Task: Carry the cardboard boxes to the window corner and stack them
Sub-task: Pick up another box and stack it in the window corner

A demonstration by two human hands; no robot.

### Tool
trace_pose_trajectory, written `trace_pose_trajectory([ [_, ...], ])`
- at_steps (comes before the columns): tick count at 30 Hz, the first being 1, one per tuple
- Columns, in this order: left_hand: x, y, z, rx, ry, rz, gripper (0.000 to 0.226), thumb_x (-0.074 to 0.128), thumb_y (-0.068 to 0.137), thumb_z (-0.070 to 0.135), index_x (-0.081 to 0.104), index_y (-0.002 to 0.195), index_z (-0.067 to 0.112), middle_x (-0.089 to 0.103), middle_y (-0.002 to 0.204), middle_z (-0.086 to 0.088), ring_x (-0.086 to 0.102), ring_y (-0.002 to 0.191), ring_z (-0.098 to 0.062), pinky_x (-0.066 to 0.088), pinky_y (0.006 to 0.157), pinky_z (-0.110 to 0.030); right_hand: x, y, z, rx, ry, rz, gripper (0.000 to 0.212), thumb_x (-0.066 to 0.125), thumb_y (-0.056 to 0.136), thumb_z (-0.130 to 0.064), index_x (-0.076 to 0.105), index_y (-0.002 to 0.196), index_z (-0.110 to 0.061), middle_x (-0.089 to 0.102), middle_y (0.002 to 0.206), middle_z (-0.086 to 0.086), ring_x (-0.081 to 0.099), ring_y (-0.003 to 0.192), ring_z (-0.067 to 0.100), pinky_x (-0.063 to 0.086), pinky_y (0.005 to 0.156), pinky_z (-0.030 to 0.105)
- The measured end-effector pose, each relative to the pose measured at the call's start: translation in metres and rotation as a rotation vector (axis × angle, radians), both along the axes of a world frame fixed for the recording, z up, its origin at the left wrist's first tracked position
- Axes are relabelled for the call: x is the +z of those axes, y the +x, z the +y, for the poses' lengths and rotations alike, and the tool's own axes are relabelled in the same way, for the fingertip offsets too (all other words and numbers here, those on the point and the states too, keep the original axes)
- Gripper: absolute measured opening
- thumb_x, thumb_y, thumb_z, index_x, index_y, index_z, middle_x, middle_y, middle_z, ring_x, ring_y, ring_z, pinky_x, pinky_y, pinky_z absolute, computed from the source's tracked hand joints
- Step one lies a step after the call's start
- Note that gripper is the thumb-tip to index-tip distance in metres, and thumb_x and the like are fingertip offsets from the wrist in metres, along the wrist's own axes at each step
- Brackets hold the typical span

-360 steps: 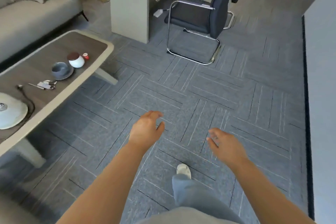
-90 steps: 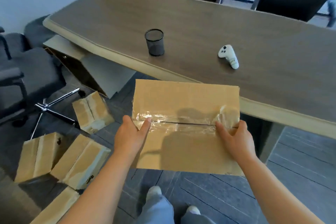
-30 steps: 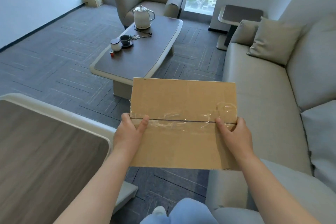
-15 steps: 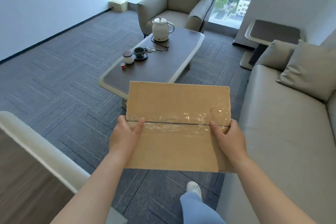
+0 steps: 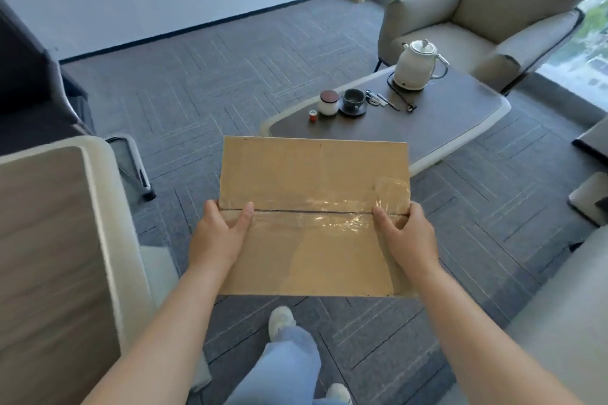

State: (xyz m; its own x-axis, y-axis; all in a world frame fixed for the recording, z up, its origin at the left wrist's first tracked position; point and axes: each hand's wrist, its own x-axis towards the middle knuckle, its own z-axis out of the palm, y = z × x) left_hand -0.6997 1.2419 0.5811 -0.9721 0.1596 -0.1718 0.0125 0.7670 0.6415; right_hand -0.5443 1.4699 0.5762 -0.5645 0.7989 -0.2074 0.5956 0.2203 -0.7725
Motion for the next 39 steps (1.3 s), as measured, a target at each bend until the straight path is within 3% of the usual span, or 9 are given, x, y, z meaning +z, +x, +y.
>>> trace_pose_trajectory([
  [3, -0.009, -0.045, -0.008, 0.103, 0.005, -0.001, 0.067, 0.047, 0.084, 0.060, 0.039, 0.122, 0.005, 0.057, 0.111, -0.014, 0.055, 0.100, -0.034, 0.044, 0.075, -0.038, -0.001, -0.067, 0.006, 0.107, 0.020, -0.014, 0.042, 0.058, 0.084, -0.052, 0.047, 0.104, -0.017, 0.056, 0.094, -0.001, 0.053, 0.088, 0.020, 0.046, 0.077, 0.037],
  [9, -0.013, -0.148, -0.023, 0.244, 0.067, -0.043, 0.067, 0.047, 0.083, 0.062, 0.039, 0.123, 0.008, 0.055, 0.121, -0.012, 0.053, 0.107, -0.032, 0.044, 0.081, -0.039, 0.002, -0.204, 0.009, 0.237, 0.038, -0.020, 0.046, 0.058, 0.084, -0.053, 0.047, 0.110, -0.016, 0.055, 0.096, -0.003, 0.052, 0.089, 0.018, 0.041, 0.073, 0.033],
  [17, 0.001, -0.254, -0.044, 0.386, 0.039, 0.002, 0.065, 0.049, 0.085, 0.057, 0.039, 0.122, 0.004, 0.055, 0.119, -0.018, 0.052, 0.109, -0.036, 0.036, 0.074, -0.035, 0.012, -0.350, -0.001, 0.364, 0.039, -0.007, 0.047, 0.060, 0.082, -0.054, 0.049, 0.108, -0.017, 0.057, 0.098, -0.003, 0.054, 0.090, 0.019, 0.044, 0.074, 0.034],
  [23, 0.000, -0.314, -0.055, 0.513, 0.031, -0.004, 0.058, 0.048, 0.085, 0.058, 0.041, 0.112, 0.007, 0.055, 0.097, -0.009, 0.052, 0.084, -0.029, 0.038, 0.066, -0.034, 0.012, -0.444, -0.009, 0.472, 0.063, -0.013, 0.045, 0.059, 0.084, -0.050, 0.049, 0.106, -0.013, 0.054, 0.093, -0.001, 0.050, 0.085, 0.019, 0.038, 0.072, 0.030],
  [29, 0.002, -0.401, -0.048, 0.563, -0.005, 0.016, 0.063, 0.045, 0.084, 0.061, 0.040, 0.115, 0.007, 0.058, 0.107, -0.012, 0.057, 0.095, -0.033, 0.049, 0.077, -0.042, -0.001, -0.549, 0.002, 0.547, 0.018, 0.028, 0.047, 0.060, 0.082, -0.052, 0.051, 0.104, -0.012, 0.058, 0.095, 0.002, 0.056, 0.087, 0.022, 0.044, 0.072, 0.034],
  [33, 0.012, -0.480, -0.017, 0.536, -0.040, 0.053, 0.058, 0.046, 0.087, 0.055, 0.040, 0.114, 0.004, 0.057, 0.103, -0.012, 0.050, 0.083, -0.025, 0.039, 0.066, -0.034, -0.002, -0.628, 0.028, 0.537, 0.022, 0.040, 0.047, 0.059, 0.082, -0.054, 0.049, 0.103, -0.013, 0.058, 0.095, 0.003, 0.054, 0.088, 0.022, 0.047, 0.077, 0.037],
  [39, 0.020, -0.589, 0.018, 0.500, -0.016, 0.048, 0.048, 0.046, 0.087, 0.055, 0.038, 0.100, 0.010, 0.050, 0.090, -0.003, 0.048, 0.079, -0.023, 0.035, 0.061, -0.032, 0.006, -0.729, 0.064, 0.519, -0.001, 0.050, 0.044, 0.059, 0.082, -0.054, 0.047, 0.100, -0.016, 0.058, 0.093, 0.000, 0.057, 0.085, 0.021, 0.045, 0.069, 0.034],
])
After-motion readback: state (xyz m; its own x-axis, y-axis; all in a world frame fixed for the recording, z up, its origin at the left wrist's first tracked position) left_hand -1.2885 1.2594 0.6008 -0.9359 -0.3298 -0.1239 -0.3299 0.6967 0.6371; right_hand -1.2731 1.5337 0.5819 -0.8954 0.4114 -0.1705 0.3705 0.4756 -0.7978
